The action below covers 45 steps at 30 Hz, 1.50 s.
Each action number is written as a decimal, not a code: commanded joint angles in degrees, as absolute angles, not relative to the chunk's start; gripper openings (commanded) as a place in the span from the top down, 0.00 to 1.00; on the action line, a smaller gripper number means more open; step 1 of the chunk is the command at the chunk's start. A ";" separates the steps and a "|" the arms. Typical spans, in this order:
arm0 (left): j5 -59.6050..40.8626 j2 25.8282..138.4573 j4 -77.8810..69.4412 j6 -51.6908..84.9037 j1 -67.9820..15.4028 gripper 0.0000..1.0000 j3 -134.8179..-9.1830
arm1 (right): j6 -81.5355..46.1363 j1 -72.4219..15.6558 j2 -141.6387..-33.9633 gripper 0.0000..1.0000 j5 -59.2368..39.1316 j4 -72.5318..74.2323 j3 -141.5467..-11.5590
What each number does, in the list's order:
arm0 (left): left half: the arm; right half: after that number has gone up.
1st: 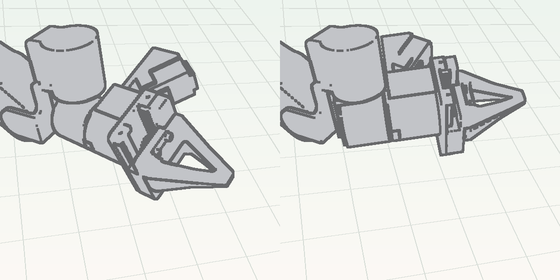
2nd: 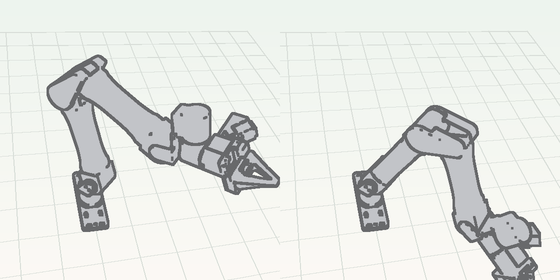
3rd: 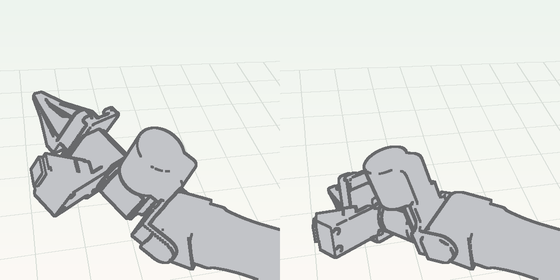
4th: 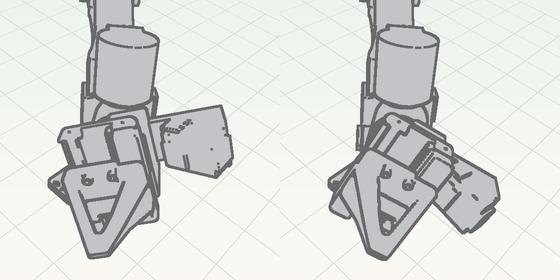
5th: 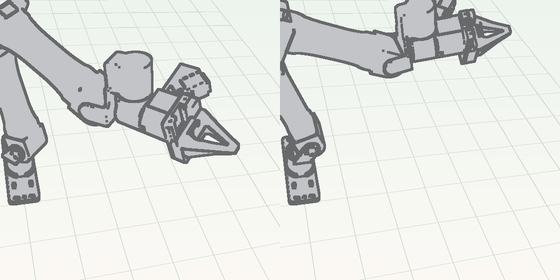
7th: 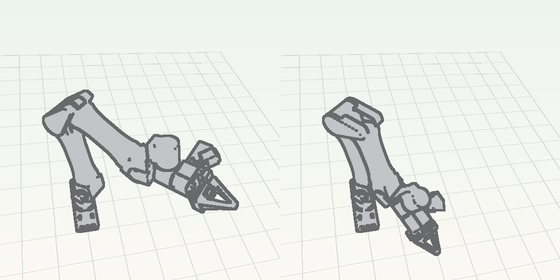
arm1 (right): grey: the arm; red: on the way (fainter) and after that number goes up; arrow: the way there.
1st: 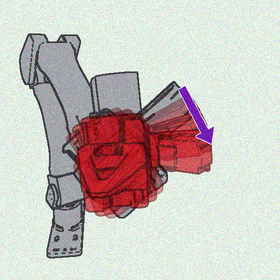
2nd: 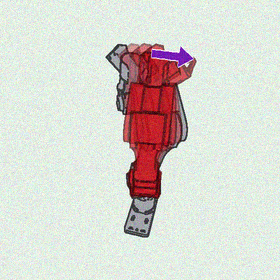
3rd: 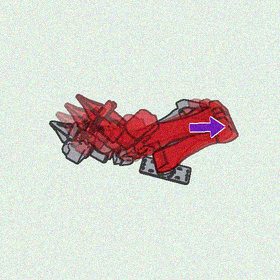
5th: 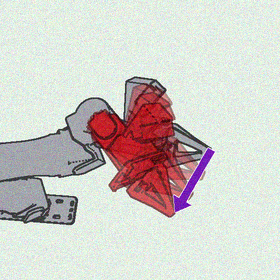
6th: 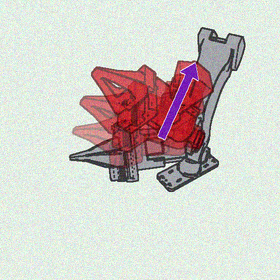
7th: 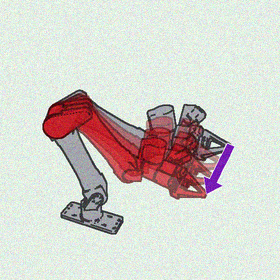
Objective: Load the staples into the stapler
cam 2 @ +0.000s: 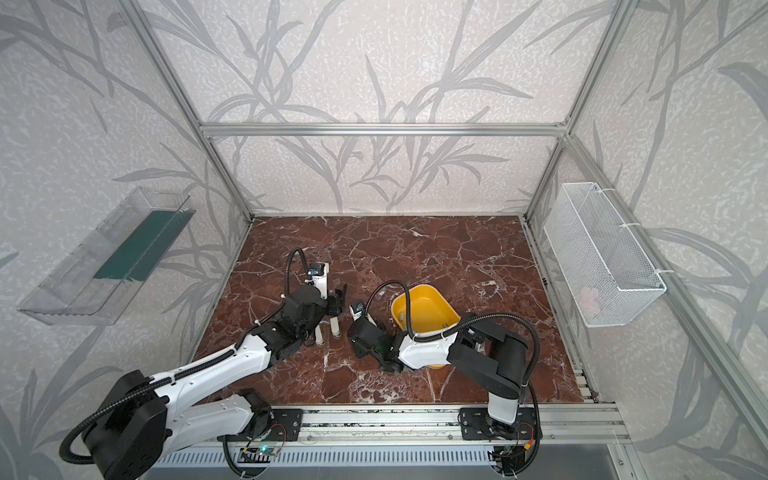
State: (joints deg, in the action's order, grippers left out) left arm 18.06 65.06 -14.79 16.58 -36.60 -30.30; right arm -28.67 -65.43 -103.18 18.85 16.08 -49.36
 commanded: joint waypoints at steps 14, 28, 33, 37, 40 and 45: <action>35.77 54.34 -19.29 12.69 -34.88 0.19 -23.91 | -32.08 -56.63 -64.64 0.35 32.37 -16.38 -46.50; 35.79 46.10 -18.08 15.12 -24.72 0.09 -18.01 | -36.08 -8.12 -48.78 0.48 -0.31 -18.09 -22.08; 35.44 47.17 -18.88 14.72 -24.27 0.10 -18.24 | -36.10 -7.29 -53.27 0.53 -7.48 -16.19 -22.37; 36.12 49.03 -20.82 13.23 -23.77 0.10 -18.19 | -40.16 -8.41 -54.04 0.54 -12.36 -12.48 -20.98; 35.54 51.59 -25.70 7.12 -23.13 0.04 -17.03 | -42.03 -10.40 -54.59 0.55 -12.49 -9.44 -20.13; 39.56 51.70 -27.17 6.26 -21.93 0.00 -16.57 | -40.62 -10.25 -57.92 0.53 -11.75 -9.11 -23.85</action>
State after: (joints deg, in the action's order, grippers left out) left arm 35.94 52.27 -23.35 8.34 -22.48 -17.23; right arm -40.64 -10.20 -56.80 -11.00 -10.72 -21.52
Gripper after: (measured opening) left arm 0.992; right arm 0.467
